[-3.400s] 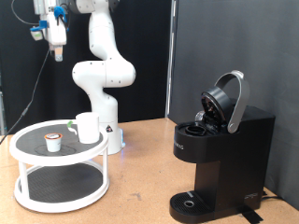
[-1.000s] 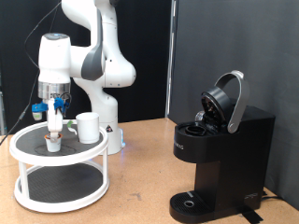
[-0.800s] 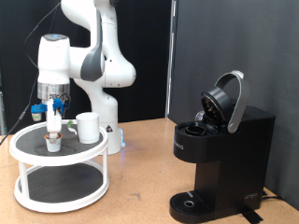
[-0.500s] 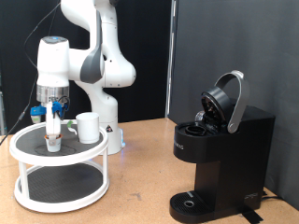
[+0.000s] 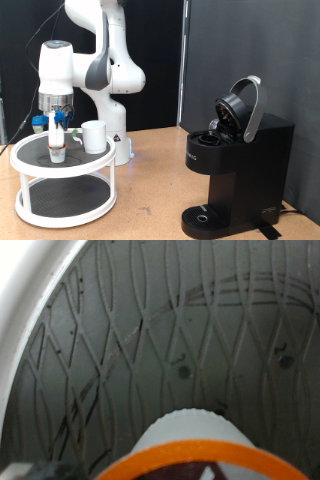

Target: Make a cup of coffee with the keurig machine

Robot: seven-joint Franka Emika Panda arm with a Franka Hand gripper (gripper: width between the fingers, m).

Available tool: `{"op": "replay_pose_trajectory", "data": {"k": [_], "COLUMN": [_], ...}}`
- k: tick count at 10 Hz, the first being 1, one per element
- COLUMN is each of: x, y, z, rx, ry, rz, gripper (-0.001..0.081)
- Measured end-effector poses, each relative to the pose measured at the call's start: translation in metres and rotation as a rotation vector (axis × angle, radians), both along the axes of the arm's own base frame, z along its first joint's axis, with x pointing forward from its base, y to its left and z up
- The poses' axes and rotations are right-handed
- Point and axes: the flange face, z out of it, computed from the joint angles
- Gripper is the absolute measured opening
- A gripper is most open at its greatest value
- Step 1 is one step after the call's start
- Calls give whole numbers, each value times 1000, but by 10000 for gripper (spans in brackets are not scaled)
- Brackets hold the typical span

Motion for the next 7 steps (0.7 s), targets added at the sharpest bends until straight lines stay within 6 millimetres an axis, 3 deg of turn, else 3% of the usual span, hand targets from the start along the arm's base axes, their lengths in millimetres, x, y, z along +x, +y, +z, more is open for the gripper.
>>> {"op": "replay_pose_trajectory", "data": {"k": [2,6,7], "x": [2,0,0], "y": [-2,-10,-10], "z": [8,56,55], "rx": [42,118,116], "ry": [3,25,23], "rz": [8,58,55], "gripper": [398,398,398]}}
